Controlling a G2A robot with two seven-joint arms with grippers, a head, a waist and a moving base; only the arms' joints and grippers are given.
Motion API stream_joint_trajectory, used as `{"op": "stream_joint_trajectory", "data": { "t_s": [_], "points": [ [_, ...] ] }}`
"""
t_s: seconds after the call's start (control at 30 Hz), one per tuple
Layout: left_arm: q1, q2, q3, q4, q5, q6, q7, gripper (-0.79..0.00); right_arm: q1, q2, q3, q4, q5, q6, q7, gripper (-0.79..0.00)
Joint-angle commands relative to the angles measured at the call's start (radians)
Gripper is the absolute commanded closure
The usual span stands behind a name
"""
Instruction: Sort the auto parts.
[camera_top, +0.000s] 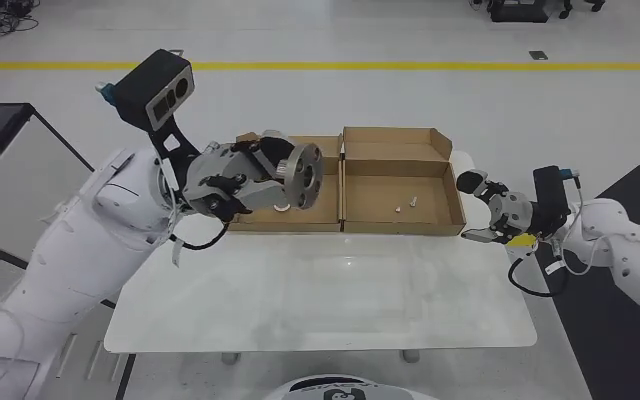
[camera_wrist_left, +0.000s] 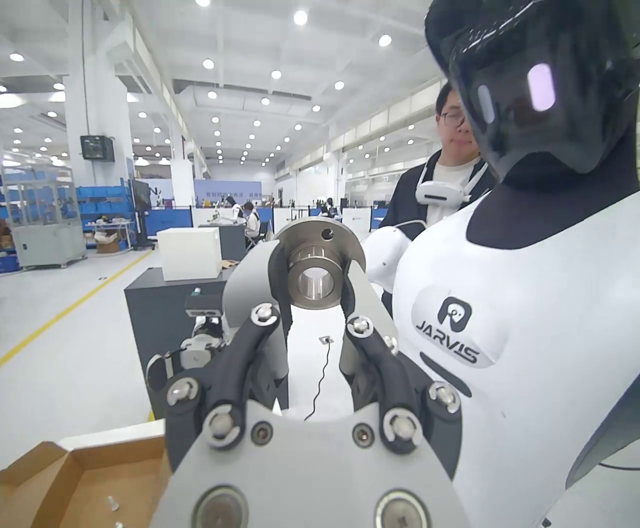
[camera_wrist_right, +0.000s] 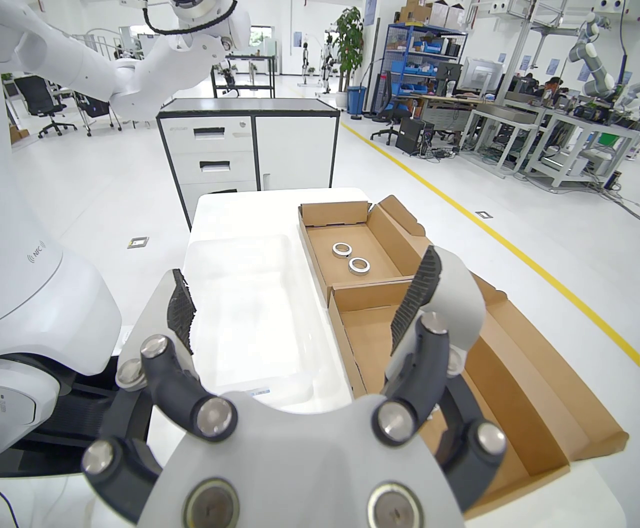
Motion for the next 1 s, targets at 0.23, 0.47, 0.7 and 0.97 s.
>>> {"op": "stream_joint_trajectory", "data": {
  "t_s": [0.23, 0.47, 0.7, 0.97],
  "points": [
    [0.064, -0.061, -0.071, -0.074, -0.068, 0.0, 0.051, 0.0, 0.0, 0.0, 0.0, 0.0, 0.0, 0.0, -0.001, -0.785],
    [0.127, -0.112, -0.141, -0.076, -0.099, 0.0, 0.0, 0.0, 0.0, 0.0, 0.0, 0.0, 0.0, 0.0, -0.001, -0.785],
    [0.163, -0.139, -0.177, -0.025, -0.077, 0.0, -0.19, 0.0, 0.0, 0.0, 0.0, 0.0, 0.0, 0.0, -0.001, -0.785],
    [0.184, -0.16, -0.205, -0.03, -0.168, 0.0, -0.29, 0.0, 0.0, 0.0, 0.0, 0.0, 0.0, 0.0, -0.001, -0.785]
  ]
}}
